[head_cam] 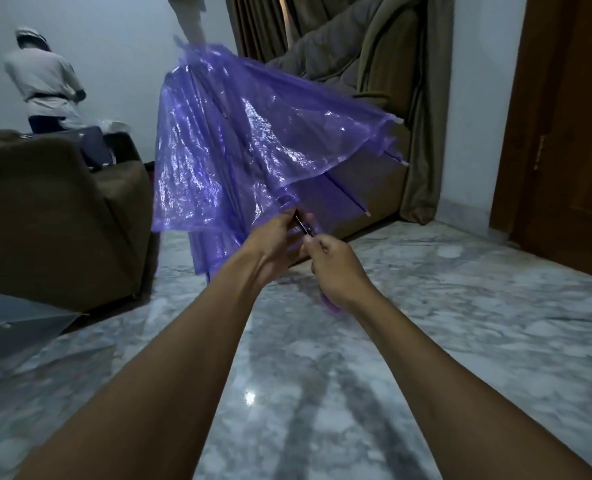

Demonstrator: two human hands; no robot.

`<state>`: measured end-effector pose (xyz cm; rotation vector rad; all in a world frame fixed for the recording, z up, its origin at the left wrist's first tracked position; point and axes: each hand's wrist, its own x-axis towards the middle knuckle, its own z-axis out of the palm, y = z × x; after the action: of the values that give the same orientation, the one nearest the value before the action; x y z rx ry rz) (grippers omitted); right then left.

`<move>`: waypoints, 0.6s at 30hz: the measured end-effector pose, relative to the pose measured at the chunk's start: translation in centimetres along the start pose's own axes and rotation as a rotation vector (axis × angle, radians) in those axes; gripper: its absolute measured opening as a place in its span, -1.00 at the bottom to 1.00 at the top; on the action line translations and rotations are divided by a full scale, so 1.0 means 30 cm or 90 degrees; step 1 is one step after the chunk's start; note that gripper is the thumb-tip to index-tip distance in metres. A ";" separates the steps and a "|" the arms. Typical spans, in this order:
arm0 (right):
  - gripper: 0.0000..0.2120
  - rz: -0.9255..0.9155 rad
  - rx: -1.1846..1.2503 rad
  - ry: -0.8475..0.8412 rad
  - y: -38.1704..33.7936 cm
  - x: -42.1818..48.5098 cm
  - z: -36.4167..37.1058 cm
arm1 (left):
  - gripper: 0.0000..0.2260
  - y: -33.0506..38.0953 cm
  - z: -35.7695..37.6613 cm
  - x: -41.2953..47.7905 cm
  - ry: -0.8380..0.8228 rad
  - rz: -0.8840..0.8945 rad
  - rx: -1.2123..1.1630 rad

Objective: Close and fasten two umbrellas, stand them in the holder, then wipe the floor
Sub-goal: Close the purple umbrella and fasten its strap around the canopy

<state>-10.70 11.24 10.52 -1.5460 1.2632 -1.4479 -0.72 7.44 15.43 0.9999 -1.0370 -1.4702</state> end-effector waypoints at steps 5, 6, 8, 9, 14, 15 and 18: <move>-0.70 0.113 0.067 -0.034 -0.013 -0.011 -0.035 | -0.77 -0.053 -0.018 0.005 0.011 -0.016 -0.034; -0.69 0.116 0.097 -0.057 -0.011 -0.014 -0.044 | -0.76 -0.051 -0.022 0.006 0.012 -0.023 -0.034; -0.65 0.097 0.120 -0.094 0.005 -0.015 -0.060 | -0.76 -0.040 -0.026 0.005 0.014 -0.033 -0.026; -0.63 0.076 0.103 -0.097 0.016 -0.015 -0.067 | -0.75 -0.037 -0.026 0.005 0.017 -0.035 -0.022; -0.63 -0.038 -0.153 -0.045 0.081 -0.026 -0.078 | -0.75 -0.062 -0.030 0.015 0.029 -0.046 -0.011; -0.62 -0.032 -0.173 -0.045 0.078 -0.025 -0.076 | -0.76 -0.065 -0.030 0.017 0.032 -0.042 -0.024; -0.56 0.024 -0.184 -0.057 0.054 -0.009 -0.086 | -0.76 -0.065 -0.038 0.014 0.048 -0.043 -0.023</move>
<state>-13.52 11.35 9.37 -1.7414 1.4887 -1.1977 -0.23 7.10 13.22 1.0656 -0.9283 -1.4892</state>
